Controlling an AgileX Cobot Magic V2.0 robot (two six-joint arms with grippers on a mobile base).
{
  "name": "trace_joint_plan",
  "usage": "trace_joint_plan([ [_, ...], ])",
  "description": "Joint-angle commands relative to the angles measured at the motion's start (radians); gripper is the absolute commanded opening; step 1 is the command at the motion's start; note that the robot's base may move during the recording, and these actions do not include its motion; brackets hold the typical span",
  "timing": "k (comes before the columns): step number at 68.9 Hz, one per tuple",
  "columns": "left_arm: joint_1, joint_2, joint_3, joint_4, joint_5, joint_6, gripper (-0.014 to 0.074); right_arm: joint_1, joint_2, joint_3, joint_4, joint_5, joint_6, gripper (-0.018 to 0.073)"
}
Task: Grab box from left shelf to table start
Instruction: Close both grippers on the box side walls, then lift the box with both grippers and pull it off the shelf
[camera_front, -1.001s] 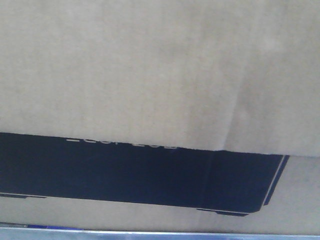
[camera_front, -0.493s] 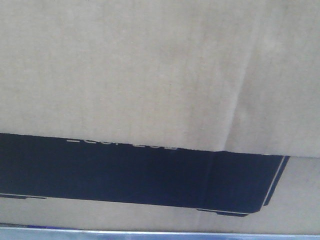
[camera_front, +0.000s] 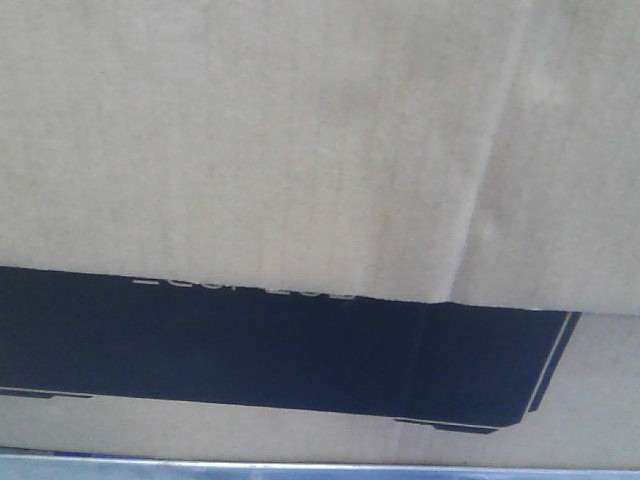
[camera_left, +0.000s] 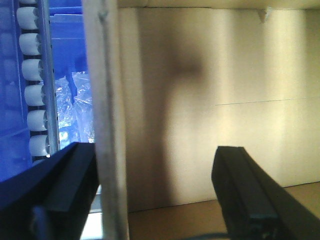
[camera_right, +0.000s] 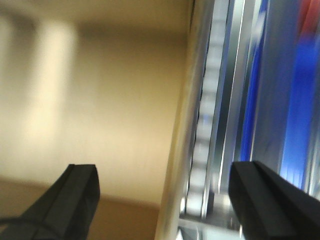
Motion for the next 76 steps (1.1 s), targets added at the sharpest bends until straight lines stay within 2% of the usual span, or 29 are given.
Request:
trace_joint_plan([
  [1, -0.006, -0.022, -0.033, -0.013, 0.055, -0.012, 0.0371, 0.001, 0.047, -0.047, 0.007, -0.014, -0.009, 0.0625],
  [21, -0.006, -0.022, -0.033, -0.015, 0.055, -0.012, 0.0371, 0.001, 0.152, -0.044, 0.002, -0.007, -0.009, 0.0624],
  [27, -0.006, -0.022, -0.031, -0.015, 0.055, -0.012, 0.037, 0.001, 0.167, -0.044, -0.027, -0.007, -0.009, 0.0574],
  [31, -0.006, -0.022, -0.027, -0.015, 0.055, -0.012, 0.0357, 0.001, 0.175, -0.043, -0.044, -0.007, -0.009, 0.0499],
  [36, -0.006, -0.022, -0.018, -0.015, 0.055, -0.012, 0.0304, 0.001, 0.181, -0.043, -0.055, -0.006, -0.009, 0.036],
  [46, -0.006, -0.022, 0.004, -0.015, 0.055, -0.012, 0.0109, 0.001, 0.182, -0.042, -0.058, -0.014, -0.009, 0.0032],
  [50, -0.006, -0.022, 0.004, -0.015, 0.055, -0.012, 0.0013, 0.001, 0.182, -0.042, -0.058, -0.02, -0.009, 0.0074],
  [53, -0.006, -0.022, 0.004, -0.015, 0.055, -0.012, -0.0069, 0.001, 0.182, -0.042, -0.058, -0.02, -0.009, 0.0074],
  [56, -0.006, -0.022, 0.004, -0.017, 0.055, -0.012, -0.0111, 0.001, 0.182, -0.042, -0.058, -0.02, -0.009, 0.0063],
  [59, -0.006, -0.022, 0.004, -0.019, 0.055, -0.012, -0.0088, 0.001, 0.182, -0.042, -0.058, -0.02, -0.009, 0.0048],
  [70, -0.006, -0.045, 0.004, -0.019, 0.047, -0.012, -0.0092, 0.001, 0.153, -0.042, -0.058, -0.066, -0.009, 0.0049],
  [76, -0.006, -0.091, 0.004, -0.019, 0.005, -0.019, -0.0092, 0.001, 0.105, -0.042, -0.058, -0.102, -0.009, 0.0049],
])
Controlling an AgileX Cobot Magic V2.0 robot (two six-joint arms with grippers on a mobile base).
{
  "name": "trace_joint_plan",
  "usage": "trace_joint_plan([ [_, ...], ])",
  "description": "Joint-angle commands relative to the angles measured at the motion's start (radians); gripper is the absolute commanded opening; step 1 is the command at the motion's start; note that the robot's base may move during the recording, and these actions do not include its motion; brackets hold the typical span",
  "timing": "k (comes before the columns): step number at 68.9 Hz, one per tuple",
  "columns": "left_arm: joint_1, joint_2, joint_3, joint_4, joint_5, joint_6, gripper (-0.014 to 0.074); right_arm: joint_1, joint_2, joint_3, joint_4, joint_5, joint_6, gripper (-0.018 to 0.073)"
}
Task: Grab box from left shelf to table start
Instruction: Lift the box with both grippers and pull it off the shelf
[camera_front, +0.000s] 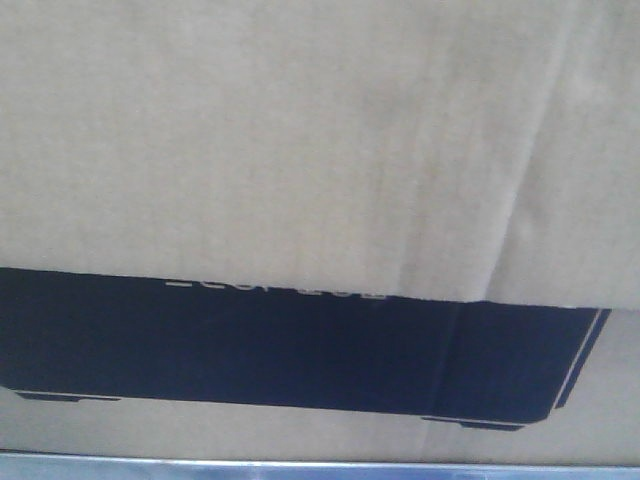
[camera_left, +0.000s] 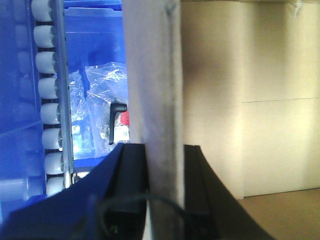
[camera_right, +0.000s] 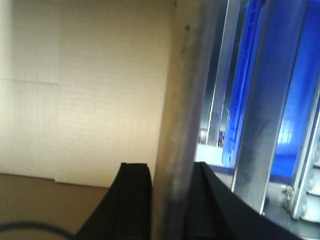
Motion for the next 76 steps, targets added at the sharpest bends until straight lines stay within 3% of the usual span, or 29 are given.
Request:
trace_joint_plan([
  [1, -0.006, -0.078, -0.033, -0.054, 0.007, -0.003, -0.0092, -0.003, -0.079, -0.03, -0.002, -0.098, -0.011, 0.0049],
  [18, -0.006, -0.281, 0.024, -0.074, -0.1, -0.029, -0.0092, -0.003, -0.263, -0.002, -0.009, -0.151, -0.011, 0.0049],
  [40, -0.006, -0.587, 0.285, -0.123, -0.26, -0.029, -0.0092, -0.003, -0.544, 0.243, -0.009, -0.24, -0.011, 0.0049],
  [61, -0.006, -0.805, 0.39, -0.129, -0.286, -0.029, -0.0092, -0.003, -0.821, 0.33, -0.006, -0.305, -0.011, 0.0049],
  [76, -0.006, -0.903, 0.39, -0.134, -0.312, -0.023, -0.0092, -0.003, -0.936, 0.33, 0.081, -0.32, -0.011, 0.0049],
])
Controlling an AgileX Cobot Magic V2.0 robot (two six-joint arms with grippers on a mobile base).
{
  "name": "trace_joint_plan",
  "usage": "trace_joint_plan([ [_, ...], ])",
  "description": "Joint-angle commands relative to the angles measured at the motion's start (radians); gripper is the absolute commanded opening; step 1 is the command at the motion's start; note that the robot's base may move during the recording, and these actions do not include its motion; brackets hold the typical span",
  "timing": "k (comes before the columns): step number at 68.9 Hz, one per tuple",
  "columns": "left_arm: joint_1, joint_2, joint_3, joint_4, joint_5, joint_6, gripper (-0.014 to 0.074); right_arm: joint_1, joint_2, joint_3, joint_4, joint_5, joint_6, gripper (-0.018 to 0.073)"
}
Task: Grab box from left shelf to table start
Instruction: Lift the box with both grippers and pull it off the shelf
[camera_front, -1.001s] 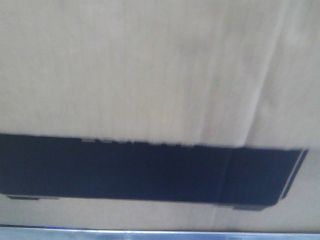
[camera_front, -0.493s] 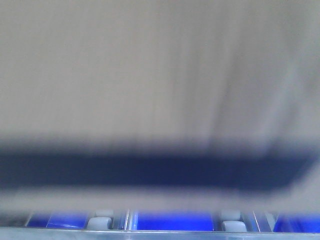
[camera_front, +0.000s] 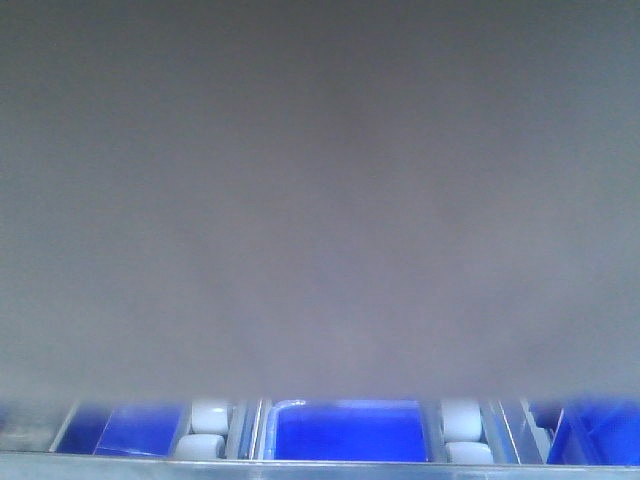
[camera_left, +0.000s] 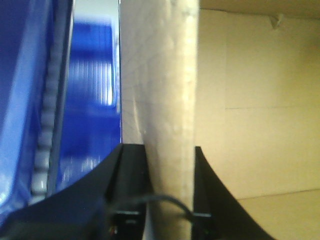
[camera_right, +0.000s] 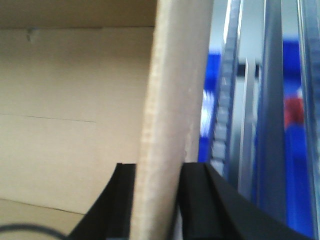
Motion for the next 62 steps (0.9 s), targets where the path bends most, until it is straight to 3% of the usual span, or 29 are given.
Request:
trace_joint_plan([
  [1, -0.006, -0.032, -0.039, -0.074, -0.137, -0.004, -0.0092, -0.007, -0.024, -0.028, -0.005, -0.133, -0.012, 0.0049],
  [25, -0.006, -0.079, -0.039, -0.089, -0.154, -0.004, -0.0092, -0.007, -0.145, -0.028, 0.021, -0.152, -0.012, 0.0049],
  [62, -0.006, -0.079, -0.039, -0.101, -0.162, -0.004, -0.0092, -0.007, -0.15, -0.028, 0.021, -0.158, -0.012, 0.0049],
])
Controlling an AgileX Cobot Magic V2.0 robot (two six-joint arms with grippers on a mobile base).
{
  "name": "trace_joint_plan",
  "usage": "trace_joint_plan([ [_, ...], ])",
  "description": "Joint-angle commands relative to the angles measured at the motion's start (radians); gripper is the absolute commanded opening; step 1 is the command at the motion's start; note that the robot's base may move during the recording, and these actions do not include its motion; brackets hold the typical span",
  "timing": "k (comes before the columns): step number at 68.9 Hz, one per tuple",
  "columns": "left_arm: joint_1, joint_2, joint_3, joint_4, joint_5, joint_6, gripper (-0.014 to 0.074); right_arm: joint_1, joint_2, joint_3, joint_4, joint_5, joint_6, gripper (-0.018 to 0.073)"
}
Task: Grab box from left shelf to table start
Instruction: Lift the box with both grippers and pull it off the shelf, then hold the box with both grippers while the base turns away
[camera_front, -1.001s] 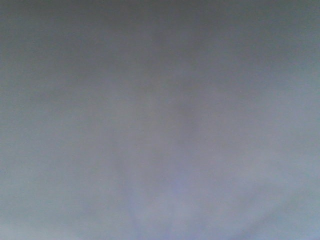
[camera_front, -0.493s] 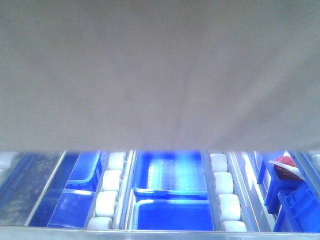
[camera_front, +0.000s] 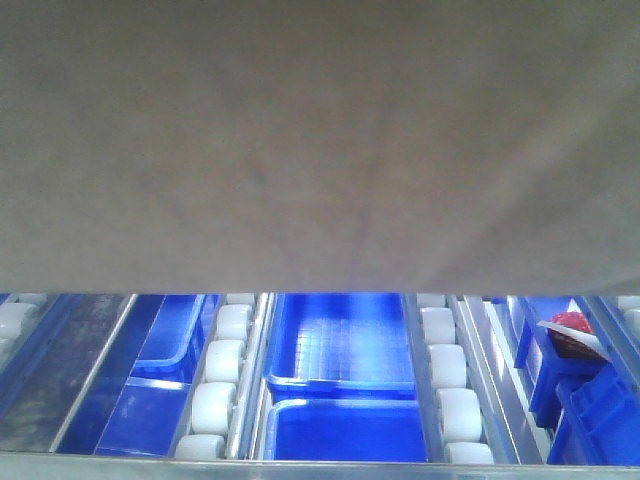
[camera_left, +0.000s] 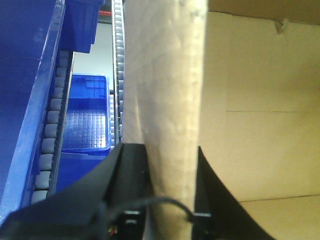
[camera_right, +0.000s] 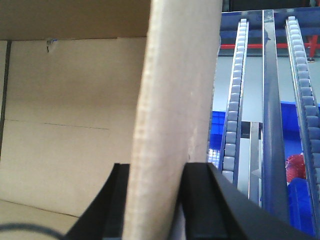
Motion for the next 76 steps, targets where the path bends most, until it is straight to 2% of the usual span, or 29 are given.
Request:
trace_joint_plan([
  [1, -0.006, 0.007, -0.039, -0.088, -0.104, -0.022, -0.0092, -0.003, 0.014, -0.028, -0.009, -0.119, -0.008, 0.0049],
  [76, -0.006, 0.007, -0.039, -0.09, -0.104, -0.022, -0.0092, -0.003, 0.014, -0.028, -0.009, -0.119, -0.008, 0.0049],
])
